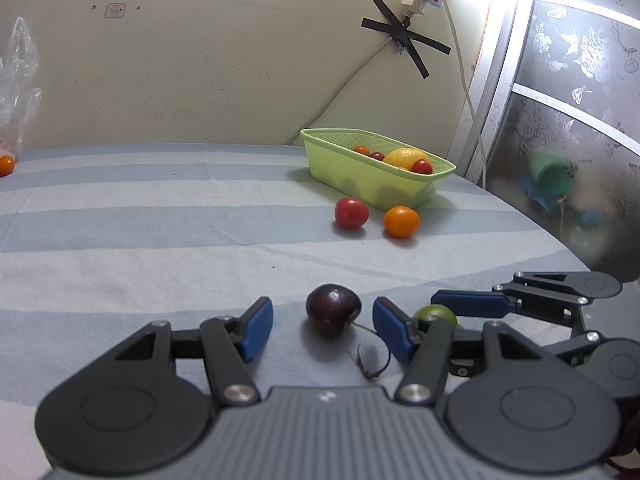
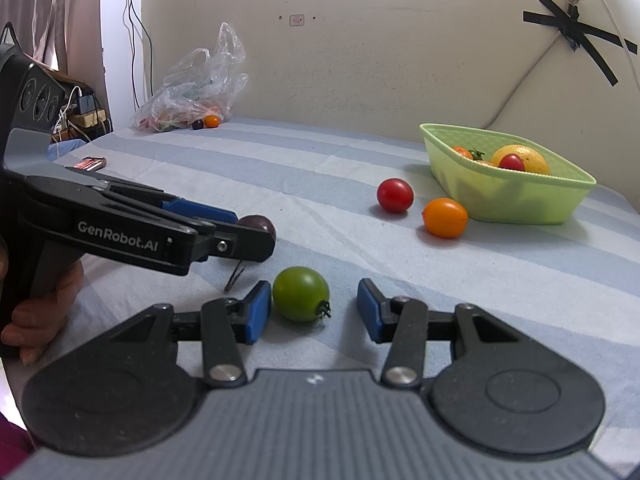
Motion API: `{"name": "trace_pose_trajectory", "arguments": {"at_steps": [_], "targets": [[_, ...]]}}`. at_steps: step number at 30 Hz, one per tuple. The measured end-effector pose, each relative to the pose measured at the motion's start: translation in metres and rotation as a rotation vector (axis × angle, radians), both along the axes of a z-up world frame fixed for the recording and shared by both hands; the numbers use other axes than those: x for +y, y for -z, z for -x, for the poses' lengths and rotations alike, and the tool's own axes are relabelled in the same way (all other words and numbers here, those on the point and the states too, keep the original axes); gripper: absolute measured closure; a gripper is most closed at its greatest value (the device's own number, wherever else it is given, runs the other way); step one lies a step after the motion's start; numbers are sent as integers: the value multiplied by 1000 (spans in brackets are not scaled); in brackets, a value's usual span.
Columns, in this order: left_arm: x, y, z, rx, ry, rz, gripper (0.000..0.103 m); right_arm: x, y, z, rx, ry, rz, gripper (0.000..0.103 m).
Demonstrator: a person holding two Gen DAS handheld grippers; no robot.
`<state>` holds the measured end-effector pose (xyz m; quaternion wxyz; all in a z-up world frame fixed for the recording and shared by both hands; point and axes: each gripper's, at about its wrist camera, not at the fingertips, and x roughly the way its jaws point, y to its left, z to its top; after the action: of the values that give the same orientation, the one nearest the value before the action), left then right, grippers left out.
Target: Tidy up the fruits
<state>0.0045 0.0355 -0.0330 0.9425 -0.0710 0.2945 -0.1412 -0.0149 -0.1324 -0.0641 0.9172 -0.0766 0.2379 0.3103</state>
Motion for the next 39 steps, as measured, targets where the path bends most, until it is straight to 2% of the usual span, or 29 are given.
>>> {"name": "trace_pose_trajectory", "arguments": {"at_steps": [39], "targets": [[-2, 0, 1, -1, -6, 0, 44, 0, 0, 1, 3, -1, -8, 52]]}}
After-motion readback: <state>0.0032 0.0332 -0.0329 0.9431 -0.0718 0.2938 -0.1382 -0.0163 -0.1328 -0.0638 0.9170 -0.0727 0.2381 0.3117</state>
